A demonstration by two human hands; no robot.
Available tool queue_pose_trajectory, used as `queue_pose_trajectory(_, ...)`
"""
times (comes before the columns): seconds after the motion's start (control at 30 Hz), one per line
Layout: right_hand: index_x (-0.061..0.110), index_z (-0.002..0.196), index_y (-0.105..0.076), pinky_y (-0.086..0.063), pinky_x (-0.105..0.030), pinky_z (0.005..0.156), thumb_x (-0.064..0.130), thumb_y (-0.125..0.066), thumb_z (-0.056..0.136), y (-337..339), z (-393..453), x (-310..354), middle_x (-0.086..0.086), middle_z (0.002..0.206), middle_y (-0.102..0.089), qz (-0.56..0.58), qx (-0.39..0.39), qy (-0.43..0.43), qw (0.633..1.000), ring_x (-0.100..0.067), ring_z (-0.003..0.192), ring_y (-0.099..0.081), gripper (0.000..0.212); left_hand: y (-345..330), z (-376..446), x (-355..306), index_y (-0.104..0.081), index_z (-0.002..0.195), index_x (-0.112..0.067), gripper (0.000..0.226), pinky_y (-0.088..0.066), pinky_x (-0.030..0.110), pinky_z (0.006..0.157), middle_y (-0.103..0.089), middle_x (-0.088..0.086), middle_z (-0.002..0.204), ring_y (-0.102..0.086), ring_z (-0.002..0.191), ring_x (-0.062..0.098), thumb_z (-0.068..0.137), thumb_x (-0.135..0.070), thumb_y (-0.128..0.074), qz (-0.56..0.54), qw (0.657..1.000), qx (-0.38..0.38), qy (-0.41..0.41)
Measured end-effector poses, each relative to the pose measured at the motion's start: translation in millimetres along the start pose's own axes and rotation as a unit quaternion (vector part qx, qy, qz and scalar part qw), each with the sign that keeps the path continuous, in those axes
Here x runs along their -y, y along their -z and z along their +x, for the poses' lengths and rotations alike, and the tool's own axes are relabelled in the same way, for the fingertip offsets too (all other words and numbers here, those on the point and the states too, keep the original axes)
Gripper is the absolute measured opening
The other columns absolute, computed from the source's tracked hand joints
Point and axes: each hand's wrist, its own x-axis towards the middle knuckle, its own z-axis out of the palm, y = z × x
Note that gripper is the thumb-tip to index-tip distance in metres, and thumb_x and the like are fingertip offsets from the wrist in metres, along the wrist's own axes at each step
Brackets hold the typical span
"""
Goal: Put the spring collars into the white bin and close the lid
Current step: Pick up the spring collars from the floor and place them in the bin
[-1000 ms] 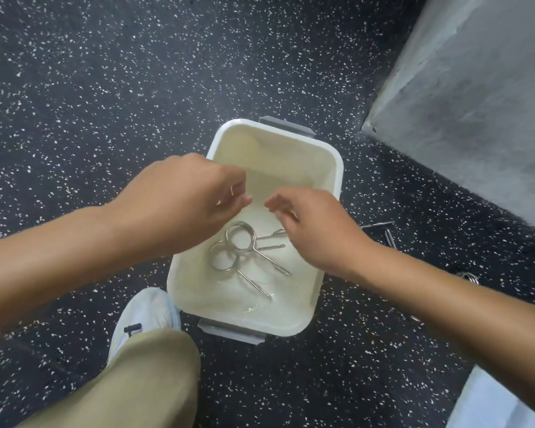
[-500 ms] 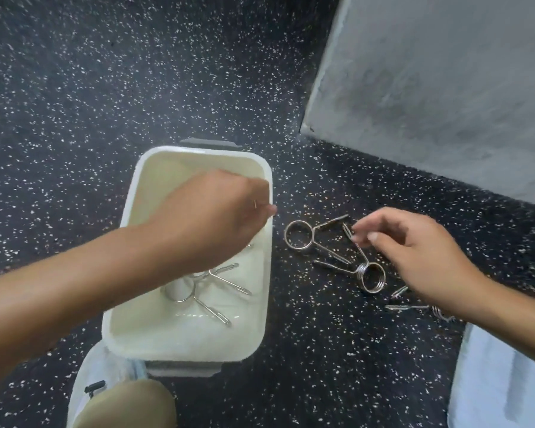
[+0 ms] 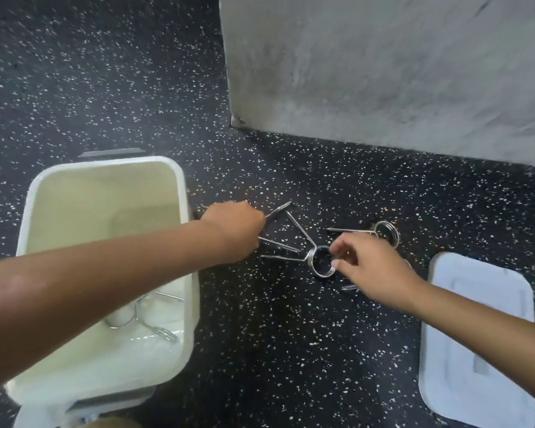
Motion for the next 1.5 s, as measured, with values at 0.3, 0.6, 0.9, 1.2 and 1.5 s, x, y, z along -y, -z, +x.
queue_pose_trajectory(0.3, 0.018, 0.111, -0.066, -0.049, -0.032, 0.089, 0.046, -0.067, 0.091, -47.0, 10.9, 17.2, 0.003, 0.111, -0.062, -0.146, -0.018, 0.021, 0.989, -0.017, 0.106, -0.055, 0.035, -26.6, 14.7, -11.9, -0.063, 0.118, -0.015, 0.026, -0.046, 0.038, 0.071, -0.069, 0.008, 0.112, -0.068, 0.104, 0.031, 0.095, -0.009, -0.054, 0.047, 0.997, 0.001, 0.06)
queue_pose_trajectory(0.6, 0.02, 0.096, -0.057, -0.046, -0.038, 0.088, 0.031, -0.049, 0.1, -48.4, 2.0, 4.8, 0.006, 0.096, -0.058, -0.121, -0.111, 0.013, 0.986, -0.018, 0.094, -0.052, 0.015, -24.9, 2.0, -2.3, -0.064, 0.1, -0.015, 0.014, -0.044, 0.038, 0.067, -0.063, 0.008, 0.112, -0.053, 0.1, 0.028, 0.093, -0.009, -0.053, 0.002, 0.996, -0.081, 0.037)
queue_pose_trajectory(0.9, 0.014, 0.102, -0.05, -0.034, -0.034, 0.108, 0.018, -0.042, 0.103, -1.5, -30.4, 2.4, -0.002, 0.15, -0.033, 0.015, -0.165, 0.036, 0.986, -0.013, 0.139, -0.025, 0.009, 14.9, -41.7, 10.4, -0.054, 0.104, -0.011, 0.007, -0.05, 0.048, 0.078, -0.057, 0.008, 0.103, -0.06, 0.089, 0.033, 0.101, -0.015, -0.05, -0.178, 0.967, -0.182, -0.023)
queue_pose_trajectory(1.2, 0.026, 0.093, -0.053, -0.045, -0.045, 0.108, 0.048, -0.044, 0.097, 39.5, -56.0, 43.0, 0.013, 0.153, -0.031, 0.131, -0.102, 0.081, 0.983, -0.008, 0.133, -0.05, 0.024, 27.6, -143.9, 53.1, -0.045, 0.102, -0.028, 0.011, -0.052, 0.043, 0.074, -0.071, -0.003, 0.091, -0.064, 0.08, 0.018, 0.106, -0.033, -0.036, -0.378, 0.873, -0.303, 0.049)
queue_pose_trajectory(1.5, 0.033, 0.095, -0.06, -0.051, -0.027, 0.102, 0.029, -0.086, 0.055, 44.2, -60.5, 102.8, 0.009, 0.128, -0.066, 0.358, -0.122, 0.042, 0.925, -0.008, 0.118, -0.066, 0.048, -14.7, -199.3, 131.6, -0.049, 0.101, -0.033, 0.021, -0.057, 0.041, 0.076, -0.075, -0.018, 0.098, -0.072, 0.076, 0.008, 0.104, -0.038, -0.03, -0.395, 0.841, -0.326, 0.172)
